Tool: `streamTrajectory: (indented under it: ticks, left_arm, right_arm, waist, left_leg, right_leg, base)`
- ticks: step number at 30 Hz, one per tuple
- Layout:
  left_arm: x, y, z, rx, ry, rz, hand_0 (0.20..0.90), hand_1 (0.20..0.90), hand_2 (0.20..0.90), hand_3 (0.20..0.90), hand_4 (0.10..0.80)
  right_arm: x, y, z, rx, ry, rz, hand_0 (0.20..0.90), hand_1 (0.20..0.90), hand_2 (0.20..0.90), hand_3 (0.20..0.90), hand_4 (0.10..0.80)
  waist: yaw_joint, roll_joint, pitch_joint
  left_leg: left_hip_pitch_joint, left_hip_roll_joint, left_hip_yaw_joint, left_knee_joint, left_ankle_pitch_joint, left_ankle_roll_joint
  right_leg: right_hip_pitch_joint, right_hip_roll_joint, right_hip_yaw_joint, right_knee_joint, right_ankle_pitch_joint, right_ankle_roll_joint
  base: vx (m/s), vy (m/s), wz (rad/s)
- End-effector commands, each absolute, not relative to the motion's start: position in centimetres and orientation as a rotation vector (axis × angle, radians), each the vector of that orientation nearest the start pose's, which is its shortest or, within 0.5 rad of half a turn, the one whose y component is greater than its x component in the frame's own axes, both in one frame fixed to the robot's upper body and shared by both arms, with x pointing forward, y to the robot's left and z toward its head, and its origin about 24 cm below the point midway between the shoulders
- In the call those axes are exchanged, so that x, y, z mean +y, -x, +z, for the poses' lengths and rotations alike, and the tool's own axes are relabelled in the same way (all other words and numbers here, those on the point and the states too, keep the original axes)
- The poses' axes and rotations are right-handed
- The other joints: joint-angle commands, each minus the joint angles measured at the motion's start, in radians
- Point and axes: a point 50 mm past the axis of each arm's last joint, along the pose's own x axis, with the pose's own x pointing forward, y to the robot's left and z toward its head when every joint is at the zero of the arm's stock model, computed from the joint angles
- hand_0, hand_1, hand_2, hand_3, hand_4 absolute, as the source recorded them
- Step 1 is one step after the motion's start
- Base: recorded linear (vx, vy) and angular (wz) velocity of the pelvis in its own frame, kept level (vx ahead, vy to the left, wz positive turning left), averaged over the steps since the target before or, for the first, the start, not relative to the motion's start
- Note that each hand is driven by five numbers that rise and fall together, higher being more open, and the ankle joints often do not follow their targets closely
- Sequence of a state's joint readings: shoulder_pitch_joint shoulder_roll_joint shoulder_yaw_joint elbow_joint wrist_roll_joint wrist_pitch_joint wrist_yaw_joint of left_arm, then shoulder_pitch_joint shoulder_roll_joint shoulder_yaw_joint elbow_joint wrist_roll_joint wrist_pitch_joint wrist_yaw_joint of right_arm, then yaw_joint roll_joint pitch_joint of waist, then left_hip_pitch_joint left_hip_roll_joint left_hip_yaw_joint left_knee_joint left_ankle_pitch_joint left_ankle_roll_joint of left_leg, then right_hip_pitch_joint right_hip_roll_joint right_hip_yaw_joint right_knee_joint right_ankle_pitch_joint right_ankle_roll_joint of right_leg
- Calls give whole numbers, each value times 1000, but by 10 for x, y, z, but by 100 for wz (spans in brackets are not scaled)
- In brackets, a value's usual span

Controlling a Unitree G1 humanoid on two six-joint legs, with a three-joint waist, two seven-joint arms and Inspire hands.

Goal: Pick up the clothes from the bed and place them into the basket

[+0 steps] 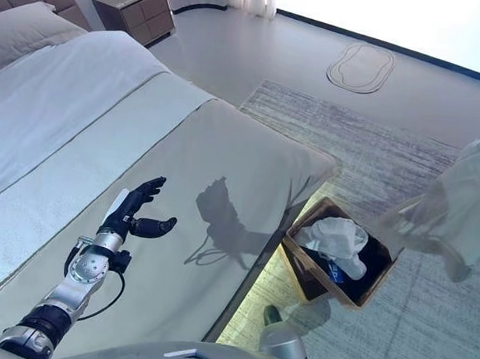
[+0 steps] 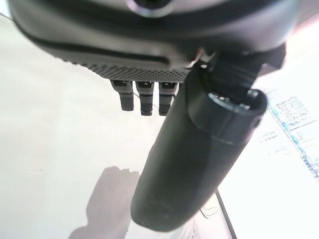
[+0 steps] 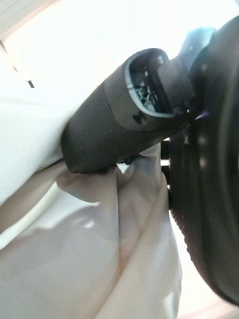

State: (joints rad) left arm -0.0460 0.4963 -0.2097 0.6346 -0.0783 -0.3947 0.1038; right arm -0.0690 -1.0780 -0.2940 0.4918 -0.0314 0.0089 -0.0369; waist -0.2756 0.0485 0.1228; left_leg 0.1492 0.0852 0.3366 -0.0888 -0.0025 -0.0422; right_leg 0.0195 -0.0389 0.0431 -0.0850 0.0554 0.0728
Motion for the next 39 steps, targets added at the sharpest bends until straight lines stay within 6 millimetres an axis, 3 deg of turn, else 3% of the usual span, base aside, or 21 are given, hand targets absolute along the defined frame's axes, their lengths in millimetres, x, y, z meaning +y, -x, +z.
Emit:
streamTrajectory:
  ticks: [1,13,19,21,22,39]
  left_arm:
    - [267,-246,1,73,-522,-4,900,900,900,900,800]
    - [252,-251,3,55,-499,-45,900,900,900,900,800]
    - [244,-257,7,32,-489,-52,900,900,900,900,800]
    - [244,-258,9,27,-487,-53,900,900,900,900,800]
    - [243,-260,11,18,-482,-52,900,900,900,900,800]
    - [240,-262,15,1,-465,-51,900,900,900,900,800]
  right_arm:
    - [-441,-227,210,58,1014,-633,300,300,300,200,100]
    - [-432,-243,146,249,957,-520,300,300,300,200,100]
    - [-433,-245,127,323,961,-539,300,300,300,200,100]
    - [-434,-246,126,328,957,-550,385,385,385,299,199]
    - [-436,-247,127,327,964,-568,900,900,900,900,800]
    - [-441,-246,135,325,980,-608,900,900,900,900,800]
  waist:
    - [52,-34,-67]
    - [79,15,-29]
    - [93,33,-6]
    - [95,37,-1]
    - [96,45,8]
    - [89,63,29]
  left_leg:
    - [-41,3,-5,109,-89,11]
    - [-59,-10,-12,97,-79,9]
    - [-67,-16,-18,94,-75,8]
    - [-69,-16,-19,93,-75,7]
    - [-70,-19,-22,92,-74,6]
    - [-65,-21,-21,77,-67,-1]
  right_leg:
    - [-65,5,-36,119,-41,20]
    - [-83,-18,-73,106,-28,28]
    - [-86,-27,-84,99,-26,29]
    - [-88,-29,-85,98,-25,29]
    - [-90,-31,-87,97,-24,29]
    - [-89,-35,-80,85,-22,30]
  base:
    - [-28,-44,5]
    - [-33,-22,5]
    - [-35,-6,6]
    - [-38,12,2]
    - [-31,23,5]
    - [-3,5,2]
